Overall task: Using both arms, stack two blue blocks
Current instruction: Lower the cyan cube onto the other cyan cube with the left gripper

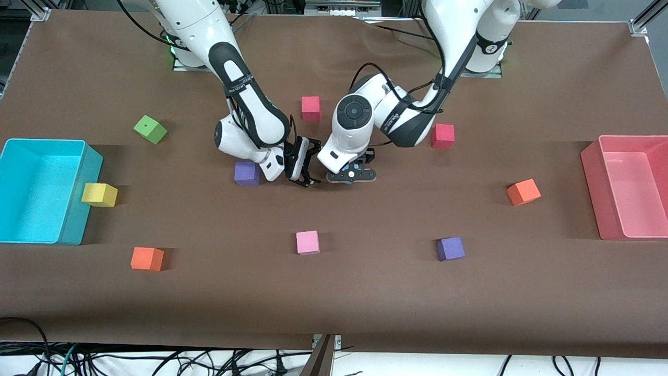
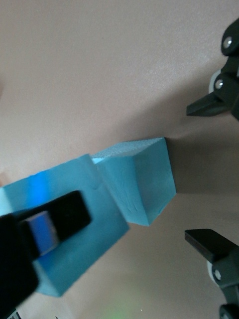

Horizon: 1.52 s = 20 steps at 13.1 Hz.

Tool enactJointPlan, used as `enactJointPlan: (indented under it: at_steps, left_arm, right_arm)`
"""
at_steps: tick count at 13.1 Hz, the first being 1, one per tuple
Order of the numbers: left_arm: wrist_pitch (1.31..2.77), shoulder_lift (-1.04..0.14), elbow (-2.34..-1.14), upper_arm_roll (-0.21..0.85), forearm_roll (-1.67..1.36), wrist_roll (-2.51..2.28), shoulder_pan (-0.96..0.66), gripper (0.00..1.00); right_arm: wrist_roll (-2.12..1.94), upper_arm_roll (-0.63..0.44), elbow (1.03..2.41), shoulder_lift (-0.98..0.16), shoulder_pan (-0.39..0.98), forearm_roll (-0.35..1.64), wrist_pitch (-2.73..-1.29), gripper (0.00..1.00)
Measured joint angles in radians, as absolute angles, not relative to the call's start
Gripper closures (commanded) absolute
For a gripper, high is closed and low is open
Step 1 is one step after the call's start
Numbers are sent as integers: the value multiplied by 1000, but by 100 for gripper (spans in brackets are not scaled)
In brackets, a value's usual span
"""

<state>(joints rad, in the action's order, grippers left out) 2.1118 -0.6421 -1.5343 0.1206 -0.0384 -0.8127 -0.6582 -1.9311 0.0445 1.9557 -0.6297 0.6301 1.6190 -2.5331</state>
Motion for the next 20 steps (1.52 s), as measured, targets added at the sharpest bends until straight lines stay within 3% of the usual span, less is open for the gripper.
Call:
enactJointPlan:
  at_steps: [6, 11, 15, 16, 18, 20]
  left_arm:
    - [2126, -668, -1522, 118, -38, -817, -662, 99]
    - [2131, -680, -1521, 120, -38, -817, -665, 83]
    - [2131, -682, -1521, 124, -38, -817, -666, 57]
    - [2131, -682, -1521, 124, -38, -817, -666, 33]
    - [2131, -682, -1521, 124, -38, -817, -666, 0]
    - [2131, -682, -1521, 124, -38, -817, -666, 0]
  right_arm:
    - [-1931, 44, 1956, -629, 630, 1619, -2532, 0]
    - [-1931, 45, 1956, -625, 630, 1621, -2531, 0]
    - [-1931, 45, 1956, -623, 630, 1622, -2530, 0]
    - [-1931, 45, 1956, -623, 630, 1622, -2530, 0]
    - [-1931, 45, 1956, -623, 630, 1622, -2530, 0]
    - [-1931, 45, 1956, -623, 630, 1622, -2530, 0]
